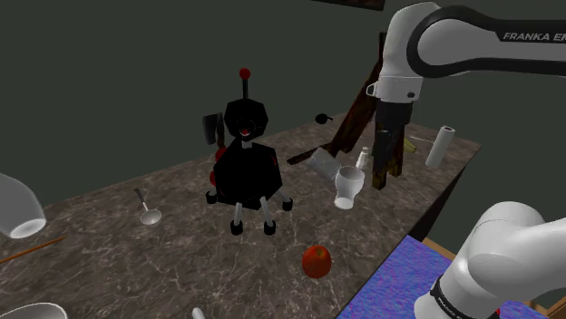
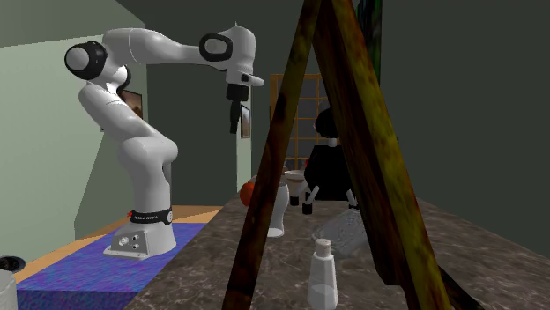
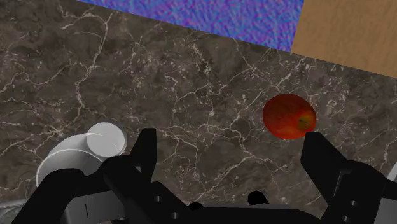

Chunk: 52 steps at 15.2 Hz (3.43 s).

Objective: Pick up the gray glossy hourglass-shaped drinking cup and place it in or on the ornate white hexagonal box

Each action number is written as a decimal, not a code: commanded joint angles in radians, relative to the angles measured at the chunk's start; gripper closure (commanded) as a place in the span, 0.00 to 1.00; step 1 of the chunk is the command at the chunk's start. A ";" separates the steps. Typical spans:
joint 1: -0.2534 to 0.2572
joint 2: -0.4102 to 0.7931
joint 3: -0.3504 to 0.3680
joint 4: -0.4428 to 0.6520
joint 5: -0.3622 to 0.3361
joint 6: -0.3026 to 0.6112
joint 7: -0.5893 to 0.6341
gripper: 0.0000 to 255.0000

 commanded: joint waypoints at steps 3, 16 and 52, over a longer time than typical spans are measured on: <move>-0.008 0.048 -0.024 -0.012 -0.014 0.057 -0.035 0.00; -0.046 0.471 -0.166 0.050 -0.038 0.388 -0.260 0.00; -0.046 0.506 -0.173 0.068 -0.031 0.400 -0.277 1.00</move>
